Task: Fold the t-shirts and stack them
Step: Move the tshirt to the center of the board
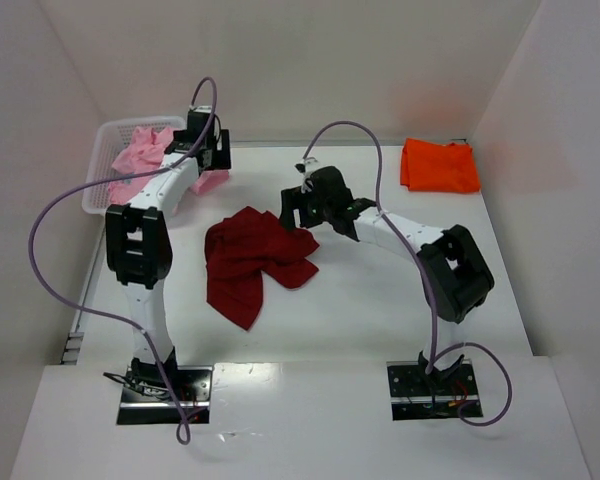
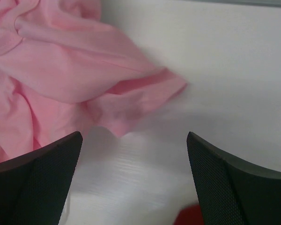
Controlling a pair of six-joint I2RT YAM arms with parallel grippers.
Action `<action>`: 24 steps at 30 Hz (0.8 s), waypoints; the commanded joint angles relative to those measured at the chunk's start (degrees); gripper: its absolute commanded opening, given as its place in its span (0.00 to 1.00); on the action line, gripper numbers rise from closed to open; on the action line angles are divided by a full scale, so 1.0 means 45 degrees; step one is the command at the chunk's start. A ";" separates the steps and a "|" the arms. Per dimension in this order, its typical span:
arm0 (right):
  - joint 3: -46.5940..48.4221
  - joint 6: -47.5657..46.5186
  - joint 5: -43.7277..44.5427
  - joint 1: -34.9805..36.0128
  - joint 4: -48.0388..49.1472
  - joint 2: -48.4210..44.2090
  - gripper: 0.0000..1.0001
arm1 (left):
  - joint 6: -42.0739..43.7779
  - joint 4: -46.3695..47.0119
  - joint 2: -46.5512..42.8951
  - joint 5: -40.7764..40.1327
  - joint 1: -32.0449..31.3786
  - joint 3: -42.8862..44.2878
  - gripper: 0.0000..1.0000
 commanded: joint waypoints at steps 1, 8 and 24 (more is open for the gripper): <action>0.1103 -0.0692 0.0190 0.0087 -0.0379 0.0221 0.85 | -0.0144 0.0225 0.0816 -0.0948 0.0961 0.1563 1.00; 0.1630 -0.0928 0.0072 -0.0048 -0.1318 0.1801 0.31 | -0.0028 0.0481 0.2574 -0.1337 0.1686 0.3594 1.00; 0.1552 -0.0928 0.0051 -0.0284 -0.1670 0.1881 0.01 | -0.0436 0.0186 0.3552 -0.0948 0.2194 0.4182 0.73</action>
